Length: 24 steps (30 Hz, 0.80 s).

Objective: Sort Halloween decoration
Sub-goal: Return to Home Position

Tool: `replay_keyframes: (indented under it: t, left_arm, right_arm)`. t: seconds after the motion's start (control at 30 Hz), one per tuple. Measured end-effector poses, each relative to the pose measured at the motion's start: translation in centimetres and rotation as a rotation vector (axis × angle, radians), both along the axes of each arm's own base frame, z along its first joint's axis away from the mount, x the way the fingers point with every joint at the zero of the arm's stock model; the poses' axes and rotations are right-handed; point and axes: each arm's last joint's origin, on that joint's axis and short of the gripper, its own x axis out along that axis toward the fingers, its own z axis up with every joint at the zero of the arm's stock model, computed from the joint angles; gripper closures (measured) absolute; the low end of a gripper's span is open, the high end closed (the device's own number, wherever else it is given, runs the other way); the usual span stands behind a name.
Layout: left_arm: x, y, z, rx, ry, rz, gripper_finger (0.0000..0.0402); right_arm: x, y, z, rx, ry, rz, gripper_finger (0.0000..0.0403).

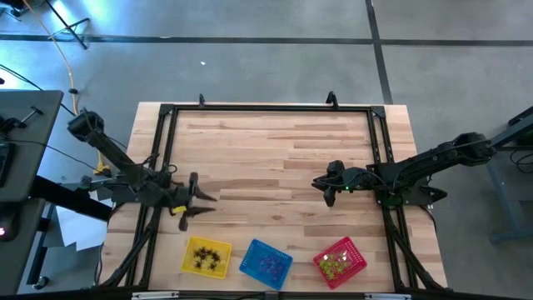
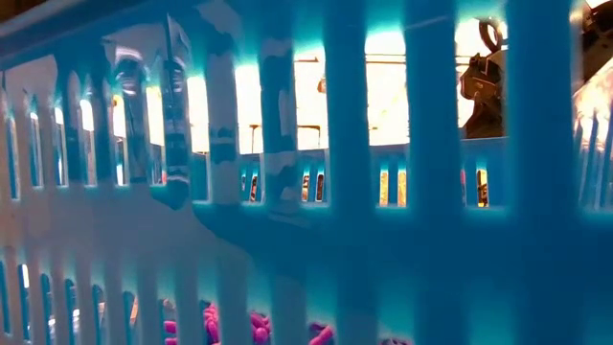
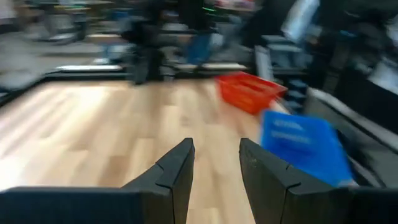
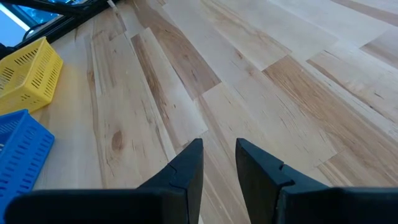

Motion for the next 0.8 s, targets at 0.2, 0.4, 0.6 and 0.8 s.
replay_keyframes:
  t: [0.2, 0.4, 0.6, 0.8]
  left_arm:
    - [-0.1, -0.1, -0.7, 0.089, 0.029, -0.162, 0.0286]
    - [0.1, 1.1, -2.0, 0.115, 0.066, -0.075, 0.0286]
    - [0.2, 1.7, -1.9, 0.046, 0.077, -0.063, 0.0286]
    - [-0.5, 2.4, -1.0, 0.06, 0.029, -0.078, 0.0287]
  right_arm:
    - [0.0, 0.0, 0.0, 0.0, -0.001, 0.0, 0.0311]
    - [0.0, 0.0, 0.0, 0.0, -0.001, -0.001, 0.0311]
    - [0.0, 0.0, 0.0, 0.0, -0.001, 0.0, 0.0311]
    - [0.0, 0.0, 0.0, 0.0, -0.001, 0.0, 0.0311]
